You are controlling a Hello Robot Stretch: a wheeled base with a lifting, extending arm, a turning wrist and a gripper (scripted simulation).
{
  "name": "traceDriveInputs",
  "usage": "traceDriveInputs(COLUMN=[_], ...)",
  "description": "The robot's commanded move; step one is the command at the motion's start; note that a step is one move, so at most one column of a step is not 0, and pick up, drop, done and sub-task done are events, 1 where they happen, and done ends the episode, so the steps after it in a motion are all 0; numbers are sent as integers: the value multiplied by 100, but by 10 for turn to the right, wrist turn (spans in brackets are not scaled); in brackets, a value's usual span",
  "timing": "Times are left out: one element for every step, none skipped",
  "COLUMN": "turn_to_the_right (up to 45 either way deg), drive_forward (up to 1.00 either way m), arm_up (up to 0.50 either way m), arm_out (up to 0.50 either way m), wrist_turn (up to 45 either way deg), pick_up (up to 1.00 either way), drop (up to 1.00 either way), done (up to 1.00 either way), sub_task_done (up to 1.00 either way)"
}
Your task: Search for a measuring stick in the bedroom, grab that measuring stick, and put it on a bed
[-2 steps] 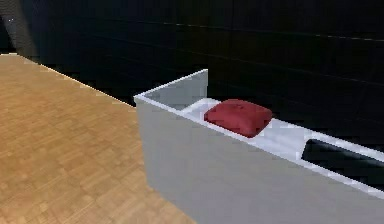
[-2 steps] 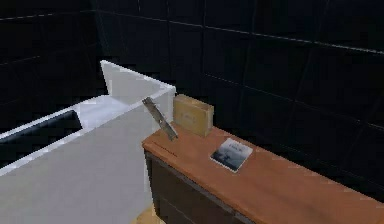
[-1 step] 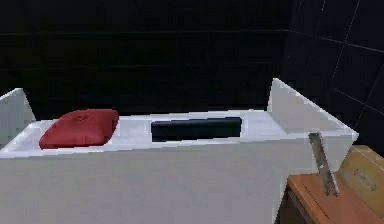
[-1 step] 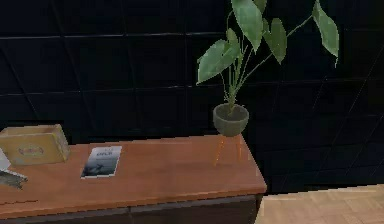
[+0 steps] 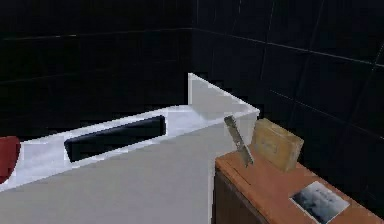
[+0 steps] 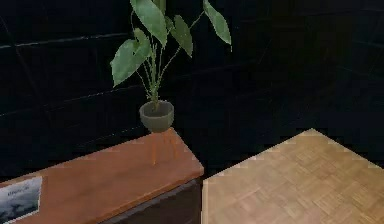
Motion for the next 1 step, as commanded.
traceDriveInputs(turn_to_the_right=[0], drive_forward=[45], arm_up=[0], arm_out=[0], wrist_turn=[0], pick_up=[0], drop=[0], done=[0], sub_task_done=[0])
